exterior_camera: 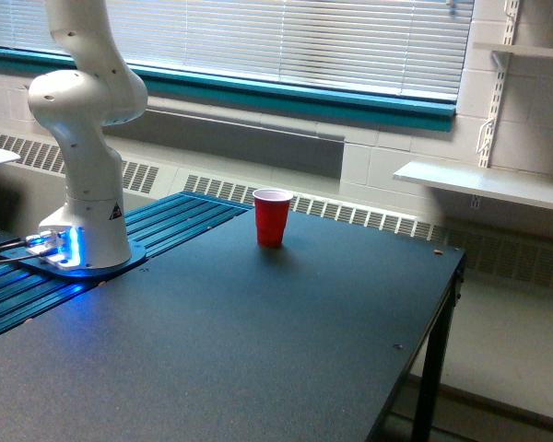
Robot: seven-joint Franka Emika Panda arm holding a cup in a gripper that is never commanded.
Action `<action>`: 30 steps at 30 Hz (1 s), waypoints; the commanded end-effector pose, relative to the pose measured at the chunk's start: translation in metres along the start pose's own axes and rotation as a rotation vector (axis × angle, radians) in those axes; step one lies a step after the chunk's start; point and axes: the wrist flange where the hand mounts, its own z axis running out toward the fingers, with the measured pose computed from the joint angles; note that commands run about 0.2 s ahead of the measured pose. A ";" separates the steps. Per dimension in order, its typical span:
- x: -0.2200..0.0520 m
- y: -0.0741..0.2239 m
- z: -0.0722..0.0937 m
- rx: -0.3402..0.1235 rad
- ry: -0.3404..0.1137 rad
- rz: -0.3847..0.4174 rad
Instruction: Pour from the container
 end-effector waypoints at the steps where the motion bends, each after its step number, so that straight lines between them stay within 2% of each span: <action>1: -0.029 0.043 0.049 -0.086 -0.104 0.043; 3: -0.040 0.049 0.057 -0.105 -0.127 0.032; 6: -0.060 0.059 0.071 -0.157 -0.152 0.005; 9: -0.078 0.070 0.079 -0.181 -0.181 0.030; 12: -0.100 0.080 0.085 -0.205 -0.230 0.076; 16: -0.135 0.088 0.085 -0.241 -0.278 0.115; 22: -0.196 0.097 0.080 -0.284 -0.363 0.122; 28: -0.258 0.106 0.073 -0.308 -0.459 0.183; 30: -0.273 0.102 0.068 -0.296 -0.490 0.189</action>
